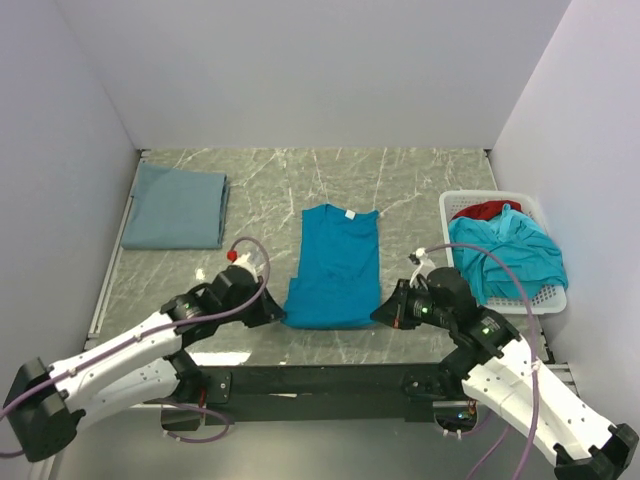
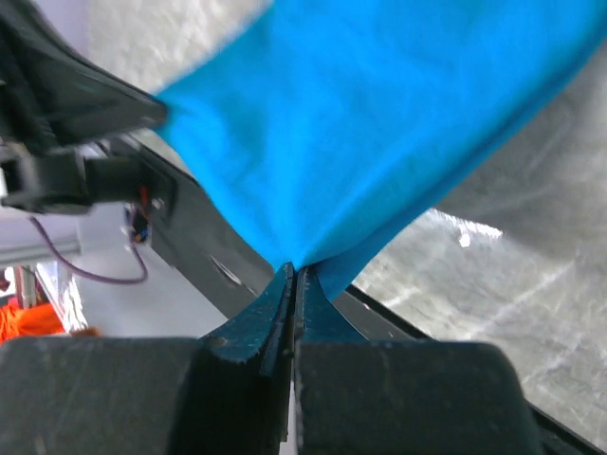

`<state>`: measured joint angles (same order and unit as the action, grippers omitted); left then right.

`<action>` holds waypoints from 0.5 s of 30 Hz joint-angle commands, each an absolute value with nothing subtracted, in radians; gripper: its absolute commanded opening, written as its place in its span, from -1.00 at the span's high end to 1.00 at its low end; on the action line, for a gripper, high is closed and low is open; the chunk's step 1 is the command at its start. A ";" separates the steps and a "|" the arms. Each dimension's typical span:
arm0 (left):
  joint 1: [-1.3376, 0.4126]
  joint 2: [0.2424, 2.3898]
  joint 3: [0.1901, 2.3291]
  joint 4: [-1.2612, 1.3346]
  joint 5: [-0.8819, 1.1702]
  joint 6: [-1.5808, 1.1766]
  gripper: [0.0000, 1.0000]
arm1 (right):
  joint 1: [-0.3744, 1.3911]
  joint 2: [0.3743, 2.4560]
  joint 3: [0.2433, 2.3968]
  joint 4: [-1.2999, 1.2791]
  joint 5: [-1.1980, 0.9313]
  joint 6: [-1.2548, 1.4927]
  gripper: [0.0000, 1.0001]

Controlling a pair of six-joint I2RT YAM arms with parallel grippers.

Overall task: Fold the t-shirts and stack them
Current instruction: Fold the tshirt

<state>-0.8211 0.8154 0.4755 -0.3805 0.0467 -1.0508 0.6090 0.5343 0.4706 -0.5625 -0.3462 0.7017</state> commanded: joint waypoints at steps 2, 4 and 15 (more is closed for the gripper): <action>-0.825 0.941 0.641 -0.327 0.023 -0.951 0.99 | 0.606 0.576 0.587 -0.565 -0.238 0.681 1.00; -0.822 0.995 0.714 -0.293 0.003 -0.925 0.99 | 0.598 0.615 0.617 -0.548 -0.166 0.655 1.00; -0.660 1.265 0.939 -0.167 0.115 -0.845 0.99 | 0.377 0.785 0.773 -0.420 -0.219 0.589 1.00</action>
<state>-0.6964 1.2541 0.8761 -0.2462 0.0628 -0.8921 0.4095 0.7681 0.6891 -0.5022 -0.2050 0.6300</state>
